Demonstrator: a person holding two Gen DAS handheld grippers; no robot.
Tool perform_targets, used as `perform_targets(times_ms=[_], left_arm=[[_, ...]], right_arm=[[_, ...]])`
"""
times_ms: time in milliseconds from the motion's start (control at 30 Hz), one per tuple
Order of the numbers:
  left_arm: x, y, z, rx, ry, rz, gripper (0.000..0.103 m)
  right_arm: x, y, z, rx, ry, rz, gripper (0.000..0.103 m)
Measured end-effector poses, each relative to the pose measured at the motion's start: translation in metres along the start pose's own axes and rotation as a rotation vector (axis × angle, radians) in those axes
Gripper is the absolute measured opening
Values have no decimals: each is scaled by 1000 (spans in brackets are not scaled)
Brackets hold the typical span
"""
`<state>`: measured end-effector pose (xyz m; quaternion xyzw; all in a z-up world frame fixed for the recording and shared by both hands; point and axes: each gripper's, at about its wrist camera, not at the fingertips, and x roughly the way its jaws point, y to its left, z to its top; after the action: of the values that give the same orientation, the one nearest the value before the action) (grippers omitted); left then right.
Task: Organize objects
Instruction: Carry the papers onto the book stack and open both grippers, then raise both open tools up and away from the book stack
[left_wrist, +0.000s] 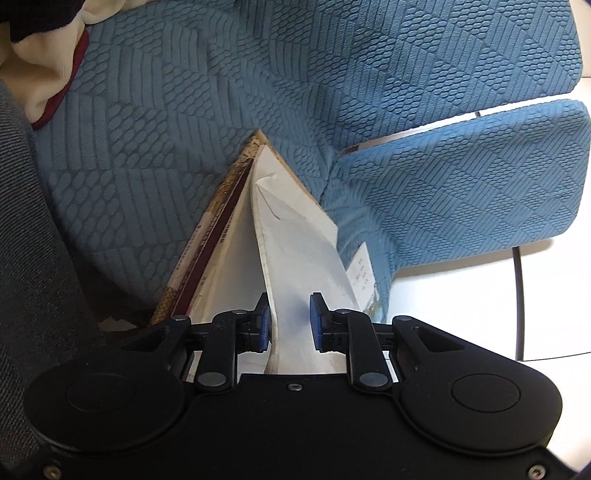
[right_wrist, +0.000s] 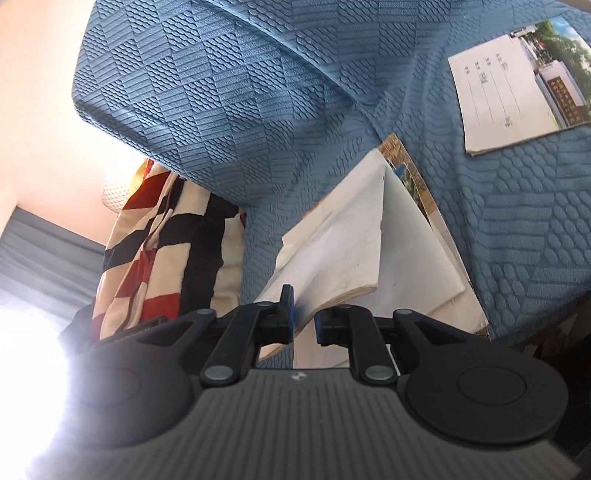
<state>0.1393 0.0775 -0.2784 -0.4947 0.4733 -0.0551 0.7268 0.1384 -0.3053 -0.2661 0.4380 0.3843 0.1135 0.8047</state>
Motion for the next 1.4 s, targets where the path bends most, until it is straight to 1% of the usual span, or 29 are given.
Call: perform_targets(times_ms=[33, 67, 100, 167, 233, 300, 333, 433, 533, 633, 733, 800, 867, 933, 1000, 1100, 1133, 1233, 1267, 1333, 1400], left_arm=[[1, 0, 0, -1, 3, 5, 19], [1, 1, -1, 0, 4, 6, 19], [1, 1, -1, 4, 2, 7, 20], [-1, -1, -2, 19, -3, 16, 24], [-4, -4, -4, 51, -17, 37, 31], [-7, -6, -5, 76, -27, 48, 37], [-9, -8, -6, 87, -29, 52, 38], [-13, -13, -8, 126, -38, 79, 42], [-13, -19, -12, 172, -37, 104, 44], [-6, -25, -15, 231, -34, 145, 45], [5, -28, -19, 276, -24, 188, 45], [11, -31, -20, 304, -24, 202, 46], [19, -35, -21, 334, -25, 236, 46], [25, -38, -22, 360, -21, 254, 46], [29, -40, -23, 375, -26, 253, 46], [33, -43, -24, 391, -27, 253, 41], [35, -43, -24, 397, -24, 253, 38], [36, -45, -25, 409, -19, 253, 38], [36, -44, -25, 410, -19, 253, 38], [34, -43, -24, 395, -16, 254, 37], [31, -41, -23, 376, -12, 250, 37]], right_arm=[[1, 0, 0, -2, 9, -5, 18], [2, -1, -1, -1, 19, -12, 24], [4, -1, -1, 3, 35, -19, 32], [7, -1, -3, -8, 76, -57, 41], [8, 1, -8, -53, 106, -112, 46], [7, 0, -14, -63, 136, -127, 63], [4, -2, -17, -51, 152, -130, 65], [-3, -7, -25, -47, 206, -156, 65], [-17, -5, -29, -89, 217, -195, 65], [-29, -4, -26, -153, 162, -257, 65], [-30, -7, -16, -193, 92, -331, 65], [-25, -12, -8, -198, 58, -343, 65], [-16, -15, -3, -217, 37, -346, 63], [-4, -16, 1, -238, 27, -374, 64], [7, -16, 5, -253, 20, -382, 63], [18, -18, 9, -265, 4, -393, 63], [21, -19, 11, -262, 9, -401, 61], [27, -19, 13, -257, 28, -383, 54], [28, -18, 13, -257, 30, -383, 53], [29, -13, 12, -283, 25, -399, 50], [26, -8, 11, -304, 12, -397, 47]])
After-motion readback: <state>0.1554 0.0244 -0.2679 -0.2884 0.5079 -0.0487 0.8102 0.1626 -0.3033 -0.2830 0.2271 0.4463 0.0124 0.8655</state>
